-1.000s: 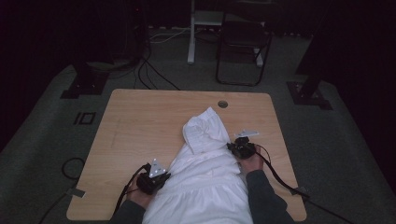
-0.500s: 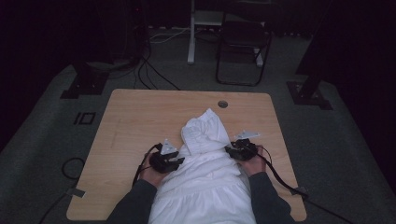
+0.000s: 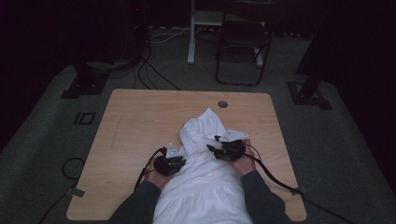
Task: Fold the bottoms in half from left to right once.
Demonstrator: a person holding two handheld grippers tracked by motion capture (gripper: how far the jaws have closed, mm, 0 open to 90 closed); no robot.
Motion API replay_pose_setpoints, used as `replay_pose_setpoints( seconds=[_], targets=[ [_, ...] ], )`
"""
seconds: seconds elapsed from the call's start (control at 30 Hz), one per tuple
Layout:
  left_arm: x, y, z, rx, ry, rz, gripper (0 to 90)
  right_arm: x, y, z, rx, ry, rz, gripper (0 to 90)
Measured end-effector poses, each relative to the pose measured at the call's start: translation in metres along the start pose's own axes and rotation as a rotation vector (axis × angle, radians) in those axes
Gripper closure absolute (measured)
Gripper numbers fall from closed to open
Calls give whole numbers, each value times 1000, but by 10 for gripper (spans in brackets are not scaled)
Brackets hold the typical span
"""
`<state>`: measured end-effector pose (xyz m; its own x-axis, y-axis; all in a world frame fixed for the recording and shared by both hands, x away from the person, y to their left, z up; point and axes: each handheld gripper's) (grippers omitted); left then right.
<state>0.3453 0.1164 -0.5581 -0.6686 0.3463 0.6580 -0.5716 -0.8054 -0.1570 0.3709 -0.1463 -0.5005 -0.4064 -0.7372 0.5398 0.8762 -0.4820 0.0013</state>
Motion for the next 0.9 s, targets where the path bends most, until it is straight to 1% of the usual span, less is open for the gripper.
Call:
replay_pose_setpoints(
  seconds=[0.07, 0.17, 0.2, 0.23, 0.27, 0.3, 0.33, 0.37, 0.4, 0.43, 0.47, 0.53, 0.57, 0.6, 0.63, 0.67, 0.7, 0.73, 0.77, 0.8, 0.83, 0.87, 0.9],
  targets=[
    [0, 0, 0, -4, 0, 3, 761, -12, -4, 2, 15, -17, 33, 494],
    [0, 2, 0, -4, 4, 7, 763, -31, -7, 5, 40, -50, 89, 415],
    [0, 2, 0, -3, 4, 7, 763, -35, -8, 5, 50, -61, 90, 402],
    [0, 2, 0, -5, 3, 8, 764, -43, -10, 6, 65, -85, 93, 397],
    [0, 2, -1, -4, 5, 10, 766, -55, -9, 6, 81, -141, 92, 444],
    [0, 2, -1, -4, 7, 12, 766, -55, -9, 6, 81, -141, 92, 444],
    [1, 3, -1, -9, 6, 14, 767, -59, -8, 6, 89, -168, 85, 476],
    [1, 3, -2, -11, 8, 14, 769, -62, -5, 7, 99, -199, 89, 575],
    [1, 4, -3, -3, 16, 13, 772, -63, -3, 7, 105, -206, 95, 709],
    [1, 5, -3, -2, 19, 13, 776, -61, 2, 9, 103, -202, 103, 795],
    [2, 6, -4, -8, 19, 12, 780, -59, 5, 11, 90, -193, 100, 827],
    [3, 10, -4, -21, 25, 14, 797, -53, 13, 16, 55, -154, 71, 854],
    [4, 11, -4, -32, 24, 17, 806, -49, 21, 20, 19, -123, 55, 857],
    [6, 15, -5, -50, 26, 21, 815, -45, 27, 22, -4, -97, 53, 857],
    [7, 16, -6, -65, 25, 25, 824, -39, 40, 26, -68, -45, 40, 857],
    [9, 18, -6, -78, 26, 28, 827, -35, 47, 27, -99, -22, 24, 858],
    [10, 20, -7, -80, 28, 32, 830, -31, 57, 28, -143, 1, -4, 857],
    [11, 21, -9, -83, 31, 31, 831, -22, 79, 29, -212, 24, -73, 858],
    [12, 21, -10, -81, 31, 29, 831, -22, 79, 29, -212, 24, -73, 858],
    [14, 21, -12, -72, 34, 25, 832, -18, 87, 28, -238, 26, -95, 858],
    [15, 20, -14, -65, 36, 24, 832, -13, 101, 27, -286, 36, -119, 859],
    [16, 20, -15, -56, 36, 25, 833, -9, 108, 25, -312, 47, -128, 859],
    [16, 19, -16, -48, 34, 19, 834, -5, 119, 23, -357, 63, -125, 859]
  ],
)
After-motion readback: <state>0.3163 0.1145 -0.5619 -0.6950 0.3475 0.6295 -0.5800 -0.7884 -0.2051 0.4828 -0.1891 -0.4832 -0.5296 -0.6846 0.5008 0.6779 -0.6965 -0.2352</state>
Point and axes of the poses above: each handheld gripper's, and its own axes: x roughly backward along the jaws, z roughly out of its top, y roughly to its right, and after that the axes turned 13 degrees about z, right-handed
